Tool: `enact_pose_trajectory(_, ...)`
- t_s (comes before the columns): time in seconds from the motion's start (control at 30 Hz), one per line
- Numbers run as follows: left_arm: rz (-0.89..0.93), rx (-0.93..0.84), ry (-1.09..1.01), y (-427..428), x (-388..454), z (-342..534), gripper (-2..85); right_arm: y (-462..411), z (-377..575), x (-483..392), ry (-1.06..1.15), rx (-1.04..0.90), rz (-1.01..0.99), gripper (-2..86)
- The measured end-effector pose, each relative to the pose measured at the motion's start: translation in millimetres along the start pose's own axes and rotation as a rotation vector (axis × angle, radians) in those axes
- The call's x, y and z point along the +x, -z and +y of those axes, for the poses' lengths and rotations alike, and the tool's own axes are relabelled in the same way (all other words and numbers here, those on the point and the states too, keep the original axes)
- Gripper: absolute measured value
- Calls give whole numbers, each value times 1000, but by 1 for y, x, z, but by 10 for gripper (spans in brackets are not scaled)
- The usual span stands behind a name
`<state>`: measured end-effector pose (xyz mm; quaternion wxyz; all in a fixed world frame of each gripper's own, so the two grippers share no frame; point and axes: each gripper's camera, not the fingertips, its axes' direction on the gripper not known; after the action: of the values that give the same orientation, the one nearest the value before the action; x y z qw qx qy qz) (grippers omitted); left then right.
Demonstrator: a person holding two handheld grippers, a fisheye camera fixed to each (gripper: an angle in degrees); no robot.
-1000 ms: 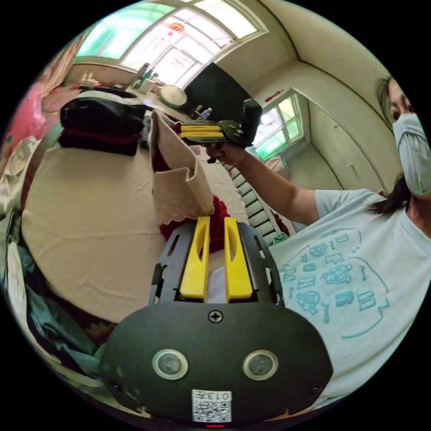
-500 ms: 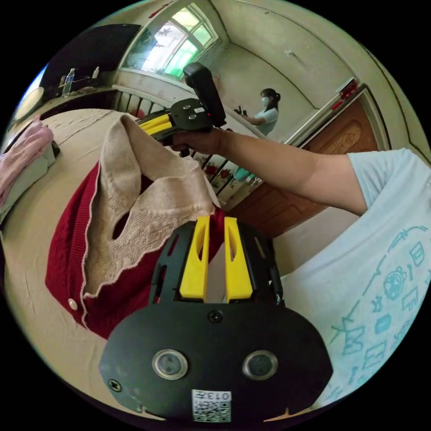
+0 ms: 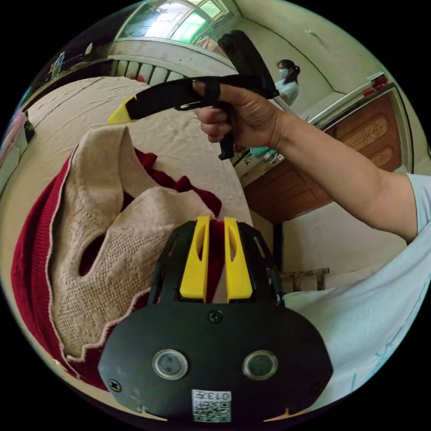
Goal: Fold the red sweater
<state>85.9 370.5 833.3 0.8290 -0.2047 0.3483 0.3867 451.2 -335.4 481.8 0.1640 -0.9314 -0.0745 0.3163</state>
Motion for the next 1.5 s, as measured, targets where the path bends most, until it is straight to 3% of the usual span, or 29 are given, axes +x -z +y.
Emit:
enact_pose_trajectory(0.13,55,20,71,-17,-18,-6,55,-36,-12,-23,45,-103,-62,37)
enact_pose_trajectory(0.3,6,122,20,-5,5,-31,52,-14,-34,-79,257,-152,275,15)
enact_pose_trajectory(0.4,-25,120,1,-20,4,-50,53,-18,-34,-72,275,-207,357,12)
enact_pose_trajectory(0.5,158,-29,179,-70,-41,-56,55,-63,-17,-48,257,-344,429,12)
enact_pose_trajectory(0.57,275,50,272,-67,-66,-45,53,-65,-9,-43,240,-273,409,12)
enact_pose_trajectory(0.77,391,227,23,22,-37,12,5,-17,-1,-50,176,-189,349,17)
enact_pose_trajectory(0.9,83,350,61,77,-42,79,-1,40,10,-75,149,-100,493,12)
enact_pose_trajectory(0.97,-292,268,197,82,-57,104,-2,50,12,-104,171,-56,438,8)
enact_pose_trajectory(1.07,-527,251,252,72,-73,105,-3,21,13,-160,204,-86,318,2)
enact_pose_trajectory(1.17,-523,164,234,38,-87,82,-3,-22,19,-204,263,-82,347,0)
enact_pose_trajectory(1.27,-641,31,197,-1,-88,59,-4,-79,26,-190,240,-251,426,-1)
enact_pose_trajectory(1.43,-844,-134,106,-37,-82,34,-4,-71,14,-157,135,-282,305,-2)
enact_pose_trajectory(1.5,-811,-54,134,-16,-77,41,-4,-38,15,-162,115,-218,337,-2)
